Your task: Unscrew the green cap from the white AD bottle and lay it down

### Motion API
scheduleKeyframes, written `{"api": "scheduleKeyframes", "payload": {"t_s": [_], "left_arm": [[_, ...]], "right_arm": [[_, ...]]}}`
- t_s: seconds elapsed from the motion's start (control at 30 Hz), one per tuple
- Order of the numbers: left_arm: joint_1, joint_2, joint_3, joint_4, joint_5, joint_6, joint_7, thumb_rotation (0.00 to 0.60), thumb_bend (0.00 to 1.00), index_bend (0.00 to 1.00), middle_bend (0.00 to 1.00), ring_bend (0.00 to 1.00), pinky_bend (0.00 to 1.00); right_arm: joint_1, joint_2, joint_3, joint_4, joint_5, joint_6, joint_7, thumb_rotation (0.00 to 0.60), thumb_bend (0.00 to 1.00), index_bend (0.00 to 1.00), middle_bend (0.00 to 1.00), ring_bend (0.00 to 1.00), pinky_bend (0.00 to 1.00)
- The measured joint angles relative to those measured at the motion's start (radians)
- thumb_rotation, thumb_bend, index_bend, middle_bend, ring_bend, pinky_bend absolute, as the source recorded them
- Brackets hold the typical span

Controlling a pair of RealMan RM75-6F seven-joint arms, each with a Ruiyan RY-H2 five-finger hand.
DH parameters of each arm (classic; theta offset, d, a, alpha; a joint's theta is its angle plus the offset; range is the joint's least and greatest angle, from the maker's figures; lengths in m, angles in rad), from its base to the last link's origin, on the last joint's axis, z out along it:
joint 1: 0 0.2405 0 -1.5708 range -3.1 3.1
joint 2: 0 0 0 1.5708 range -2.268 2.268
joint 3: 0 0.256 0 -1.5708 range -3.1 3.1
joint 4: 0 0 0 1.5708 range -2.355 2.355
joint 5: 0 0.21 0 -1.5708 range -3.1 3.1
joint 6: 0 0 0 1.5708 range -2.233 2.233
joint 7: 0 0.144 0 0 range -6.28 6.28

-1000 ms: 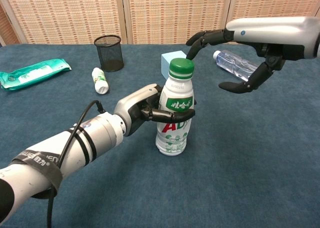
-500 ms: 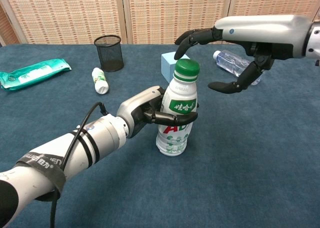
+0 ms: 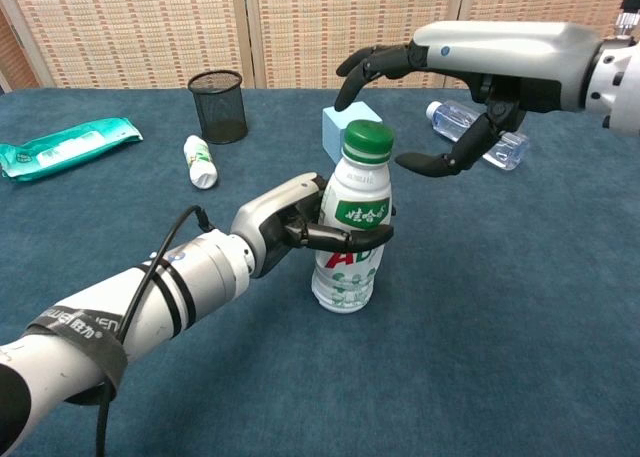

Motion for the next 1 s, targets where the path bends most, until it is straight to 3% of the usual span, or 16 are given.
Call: {"api": "scheduleKeyframes", "payload": {"t_s": [0.37,1.0], "left_arm": [[0.004,0.002,0.007,-0.017,0.005,0.003,0.002,0.6,0.95,0.64,0.82,0.42,0.09],[0.004,0.004,0.007,-0.018,0.009,0.001,-0.003,0.6,0.95,0.64,0.82,0.42,0.09]], "right_arm": [[0.009,-0.029,0.008,0.002,0.034,0.011,-0.023,0.6,0.35,0.28,0.0,0.0,0.0],[0.01,-0.038,0.004,-0.012,0.041,0.031,-0.051,0.6,0.35,0.48,0.03,0.0,0.0]]}}
